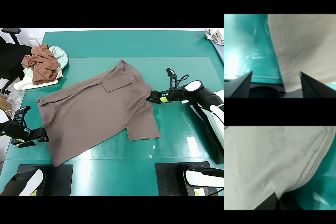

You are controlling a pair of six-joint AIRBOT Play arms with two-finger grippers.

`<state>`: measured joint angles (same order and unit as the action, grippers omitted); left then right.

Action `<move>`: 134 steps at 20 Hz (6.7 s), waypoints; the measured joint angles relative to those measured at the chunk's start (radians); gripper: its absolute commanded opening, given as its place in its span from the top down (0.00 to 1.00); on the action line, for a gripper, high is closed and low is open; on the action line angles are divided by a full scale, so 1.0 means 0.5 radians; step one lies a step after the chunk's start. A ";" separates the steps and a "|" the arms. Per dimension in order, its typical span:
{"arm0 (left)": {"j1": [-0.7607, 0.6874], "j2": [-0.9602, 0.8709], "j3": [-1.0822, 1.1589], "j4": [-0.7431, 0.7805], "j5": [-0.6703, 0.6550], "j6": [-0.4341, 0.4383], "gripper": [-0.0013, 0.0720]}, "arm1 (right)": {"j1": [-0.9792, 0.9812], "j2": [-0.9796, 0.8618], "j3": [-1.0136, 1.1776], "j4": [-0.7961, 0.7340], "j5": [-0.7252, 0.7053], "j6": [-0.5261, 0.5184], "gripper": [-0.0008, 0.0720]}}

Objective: Fold the shirts.

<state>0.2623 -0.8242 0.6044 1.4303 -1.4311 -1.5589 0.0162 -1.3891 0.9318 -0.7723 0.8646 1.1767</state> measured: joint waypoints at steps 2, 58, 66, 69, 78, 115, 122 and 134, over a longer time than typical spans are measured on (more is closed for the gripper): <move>0.000 -0.053 -0.001 -0.106 -0.002 0.048 0.02 | 0.008 -0.043 0.009 0.021 0.025 -0.001 0.96; -0.001 -0.289 -0.129 -0.001 -0.041 -0.002 0.27 | 0.228 0.040 0.019 0.076 0.202 -0.003 0.96; -0.001 -0.292 -0.185 -0.255 0.197 0.064 0.94 | 0.228 0.122 0.017 0.076 0.237 -0.003 0.96; -0.001 -0.287 -0.114 -0.352 0.189 0.084 0.94 | 0.228 0.151 0.016 0.072 0.269 -0.003 0.96; -0.001 0.014 0.393 -0.414 -0.149 -0.018 0.94 | 0.121 0.504 -0.059 0.027 0.400 0.111 0.97; -0.340 -0.443 0.694 -0.463 1.012 -0.579 0.94 | -0.072 0.412 0.101 -0.640 -0.001 0.866 0.96; -0.340 -0.758 0.695 -0.469 1.249 -0.536 0.94 | -0.071 -0.077 0.395 -0.639 0.005 0.782 0.89; -0.340 -0.885 0.925 -0.471 1.299 -0.319 0.47 | -0.214 -0.183 0.745 -0.643 0.154 0.473 0.00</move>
<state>0.0925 -1.2667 1.0672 1.1950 -0.7818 -1.7184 -0.0906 -1.4807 1.3045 -1.0939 0.9417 1.4132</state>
